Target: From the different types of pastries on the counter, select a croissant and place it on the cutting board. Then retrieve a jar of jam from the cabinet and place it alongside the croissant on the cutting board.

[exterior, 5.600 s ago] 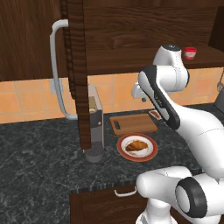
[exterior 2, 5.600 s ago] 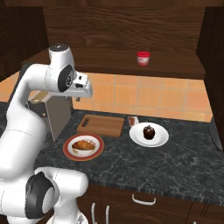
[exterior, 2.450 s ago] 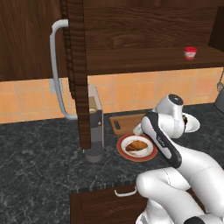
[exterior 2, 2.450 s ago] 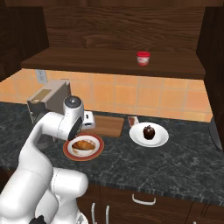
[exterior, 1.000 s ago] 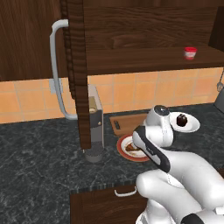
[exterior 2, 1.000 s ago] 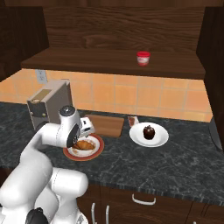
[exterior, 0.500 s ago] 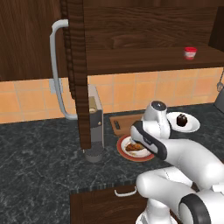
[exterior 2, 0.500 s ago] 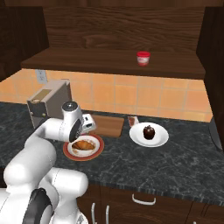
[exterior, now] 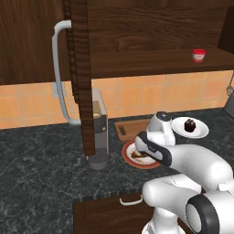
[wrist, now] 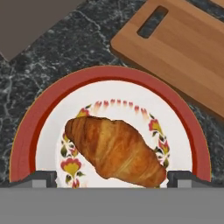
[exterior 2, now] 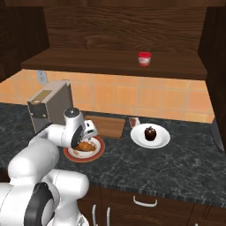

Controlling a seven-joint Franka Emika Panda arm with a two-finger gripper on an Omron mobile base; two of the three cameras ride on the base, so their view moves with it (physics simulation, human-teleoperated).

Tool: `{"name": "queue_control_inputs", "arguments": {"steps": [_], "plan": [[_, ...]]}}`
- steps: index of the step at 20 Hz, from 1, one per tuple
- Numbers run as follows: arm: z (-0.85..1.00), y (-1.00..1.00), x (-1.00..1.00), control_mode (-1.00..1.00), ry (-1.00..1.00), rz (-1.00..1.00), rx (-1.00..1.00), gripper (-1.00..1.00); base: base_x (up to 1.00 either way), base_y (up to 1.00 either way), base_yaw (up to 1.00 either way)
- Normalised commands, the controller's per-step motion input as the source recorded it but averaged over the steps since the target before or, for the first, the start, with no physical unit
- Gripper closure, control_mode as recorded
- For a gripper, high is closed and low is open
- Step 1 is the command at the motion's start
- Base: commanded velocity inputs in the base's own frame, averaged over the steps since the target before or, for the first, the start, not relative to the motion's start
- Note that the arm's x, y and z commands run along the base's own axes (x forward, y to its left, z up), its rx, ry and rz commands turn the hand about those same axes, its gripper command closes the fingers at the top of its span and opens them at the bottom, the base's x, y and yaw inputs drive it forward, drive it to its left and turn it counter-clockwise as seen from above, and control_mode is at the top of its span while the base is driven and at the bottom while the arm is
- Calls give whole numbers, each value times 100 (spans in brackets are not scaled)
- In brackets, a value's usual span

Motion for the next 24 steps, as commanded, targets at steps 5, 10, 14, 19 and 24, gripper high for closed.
{"name": "queue_control_inputs", "arguments": {"steps": [5, 10, 14, 19, 24], "plan": [[-13, 0, 36, -100, 0, 0, 0, -100, 0, 0, 0], [-16, 6, 19, -100, 3, 0, 0, -100, 0, 0, 0], [-26, 14, -3, -100, 10, 0, 0, -100, 0, 0, 0], [-47, 4, 0, -100, 2, 4, 0, -100, 0, 0, 0], [-73, 0, 3, -100, 0, 12, 0, 100, 0, 0, 0]]}}
